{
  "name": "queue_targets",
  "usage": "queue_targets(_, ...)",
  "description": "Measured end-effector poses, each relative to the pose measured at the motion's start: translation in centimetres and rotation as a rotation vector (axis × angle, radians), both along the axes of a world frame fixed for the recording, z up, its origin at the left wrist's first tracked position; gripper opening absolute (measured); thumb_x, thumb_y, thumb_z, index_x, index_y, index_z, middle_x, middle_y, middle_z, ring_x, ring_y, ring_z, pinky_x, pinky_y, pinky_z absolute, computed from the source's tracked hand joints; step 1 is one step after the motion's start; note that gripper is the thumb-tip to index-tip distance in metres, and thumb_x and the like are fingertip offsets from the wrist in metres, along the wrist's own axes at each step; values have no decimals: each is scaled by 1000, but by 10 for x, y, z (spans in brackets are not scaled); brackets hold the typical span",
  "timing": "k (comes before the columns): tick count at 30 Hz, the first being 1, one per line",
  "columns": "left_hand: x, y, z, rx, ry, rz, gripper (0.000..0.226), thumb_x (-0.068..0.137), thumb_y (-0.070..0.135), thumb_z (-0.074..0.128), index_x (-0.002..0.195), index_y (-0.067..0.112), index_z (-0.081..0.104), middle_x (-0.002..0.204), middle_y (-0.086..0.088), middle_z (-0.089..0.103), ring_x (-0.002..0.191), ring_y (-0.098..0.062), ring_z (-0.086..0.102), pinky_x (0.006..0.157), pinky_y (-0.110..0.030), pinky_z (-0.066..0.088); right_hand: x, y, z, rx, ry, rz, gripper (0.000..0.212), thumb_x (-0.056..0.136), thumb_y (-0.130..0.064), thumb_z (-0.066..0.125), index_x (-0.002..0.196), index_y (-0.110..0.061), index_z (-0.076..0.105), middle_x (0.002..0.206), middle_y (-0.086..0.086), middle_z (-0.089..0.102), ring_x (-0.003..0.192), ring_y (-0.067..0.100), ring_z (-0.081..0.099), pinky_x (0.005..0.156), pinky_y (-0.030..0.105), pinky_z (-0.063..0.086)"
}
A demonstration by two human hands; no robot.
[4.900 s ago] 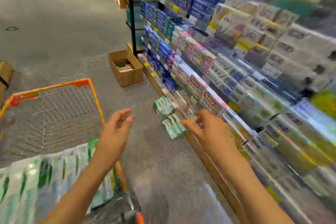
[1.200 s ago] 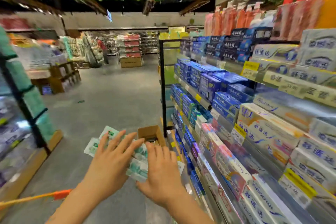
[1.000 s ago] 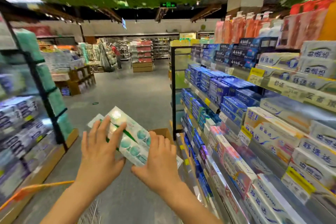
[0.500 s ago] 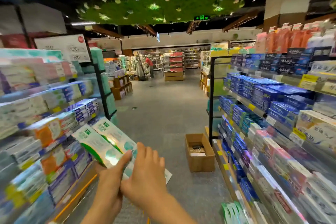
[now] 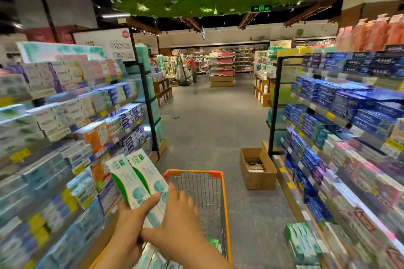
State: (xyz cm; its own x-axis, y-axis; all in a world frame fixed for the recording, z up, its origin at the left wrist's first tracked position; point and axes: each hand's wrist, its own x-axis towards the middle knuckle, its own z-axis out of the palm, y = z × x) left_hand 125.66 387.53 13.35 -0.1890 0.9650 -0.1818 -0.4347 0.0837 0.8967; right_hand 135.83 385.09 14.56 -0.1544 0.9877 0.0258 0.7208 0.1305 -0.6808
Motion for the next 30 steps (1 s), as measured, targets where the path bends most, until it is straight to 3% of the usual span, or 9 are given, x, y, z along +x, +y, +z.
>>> queue_targets(5,-26,8,-20,-35,-28,-147,43,84,5,62,123,21,55,109,-10,69,92,-32,66,71,-42,51,-5,18,-15,-86,234,29,57,80,-42,63,128,-21,41,125,4,45,118,23,45,98,41,43)
queue_targets(9,-45,26,-39,-74,-31,-251,50,78,9,65,125,22,56,109,-11,70,93,-34,67,71,-44,53,-15,39,-38,-264,426,-38,55,78,-50,64,123,-23,47,123,-4,57,106,14,57,89,33,49)
queue_targets(12,-47,38,-49,-94,-13,-319,52,67,13,67,117,24,60,100,-8,73,88,-32,69,72,-44,52,-23,52,-58,-337,524,-40,59,65,-54,67,116,-28,54,115,-10,65,104,10,63,94,41,51)
queue_targets(16,-57,66,-64,-114,27,-454,62,67,16,69,126,25,54,108,-8,71,96,-34,67,79,-47,52,-31,68,-81,-357,617,-125,65,62,-54,69,120,-30,51,115,-12,65,106,9,63,95,41,50)
queue_targets(18,-62,77,-71,-120,65,-514,59,68,18,68,125,24,54,107,-9,71,93,-34,68,75,-46,53,-35,75,-91,-368,650,-177,66,63,-52,71,121,-29,49,115,-11,65,105,9,63,95,41,50)
queue_targets(23,-80,105,-97,-164,151,-604,62,71,19,72,129,21,50,108,-9,71,89,-31,70,64,-40,56,-49,84,-114,-389,734,-324,47,75,-35,74,114,-29,49,110,-10,64,101,10,63,92,38,52)
queue_targets(25,-88,115,-110,-196,207,-584,65,74,16,74,132,20,44,111,-11,68,84,-31,71,62,-41,56,-47,86,-127,-405,763,-389,47,80,-29,72,118,-25,46,107,-8,63,95,7,63,83,27,54)
queue_targets(27,-100,123,-125,-237,235,-566,65,79,13,71,136,19,39,116,-16,63,81,-33,70,68,-45,56,-40,90,-145,-416,753,-500,45,85,-25,68,122,-20,43,98,-9,60,81,2,59,59,12,48)
queue_targets(30,-120,132,-145,-334,234,-559,59,83,12,67,136,16,40,109,-15,65,73,-28,72,74,-47,55,-29,94,-180,-467,727,-659,45,89,-21,62,125,-14,37,94,-5,55,73,5,54,50,14,41)
